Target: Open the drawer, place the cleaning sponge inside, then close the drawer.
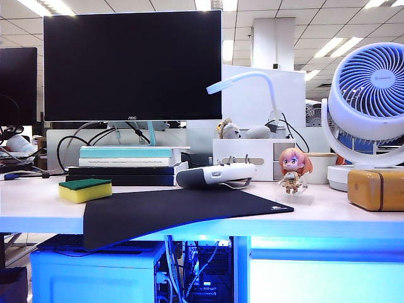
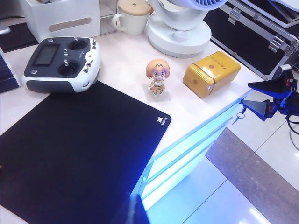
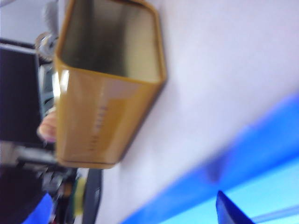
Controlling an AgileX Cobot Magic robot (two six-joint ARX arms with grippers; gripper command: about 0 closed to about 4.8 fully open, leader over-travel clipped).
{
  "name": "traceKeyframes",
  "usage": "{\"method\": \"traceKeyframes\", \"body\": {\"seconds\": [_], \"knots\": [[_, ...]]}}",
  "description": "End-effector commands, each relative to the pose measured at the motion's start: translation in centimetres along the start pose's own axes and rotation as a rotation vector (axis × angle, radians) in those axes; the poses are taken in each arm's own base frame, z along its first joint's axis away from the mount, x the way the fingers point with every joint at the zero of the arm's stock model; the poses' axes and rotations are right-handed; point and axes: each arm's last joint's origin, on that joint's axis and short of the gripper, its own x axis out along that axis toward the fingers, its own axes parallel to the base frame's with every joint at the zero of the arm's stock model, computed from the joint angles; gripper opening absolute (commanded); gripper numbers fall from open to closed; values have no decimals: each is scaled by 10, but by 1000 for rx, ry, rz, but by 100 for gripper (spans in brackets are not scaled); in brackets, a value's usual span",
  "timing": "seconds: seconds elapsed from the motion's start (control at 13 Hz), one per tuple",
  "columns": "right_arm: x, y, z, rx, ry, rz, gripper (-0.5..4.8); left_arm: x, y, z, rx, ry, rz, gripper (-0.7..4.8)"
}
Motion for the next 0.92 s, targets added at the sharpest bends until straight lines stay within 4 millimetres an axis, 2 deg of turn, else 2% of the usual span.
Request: {"method": "traceKeyframes", "body": {"seconds": [0.08, 0.31, 0.54, 0.69, 0.92], "knots": [[0, 1, 4, -27, -52, -19, 479, -2, -2, 3, 2, -23, -37, -6], [3, 0, 9, -22, -49, -18, 479, -2, -2, 4, -11, -27, -43, -6], [9, 3, 23, -55, -54, 5, 479, -2, -2, 4, -10, -28, -43, -6], [12, -8, 20, 1, 11, -35, 479, -2, -2, 4, -10, -29, -43, -6], [13, -9, 24, -23, -16, -54, 479, -2, -2, 4, -8, -31, -43, -6]]}}
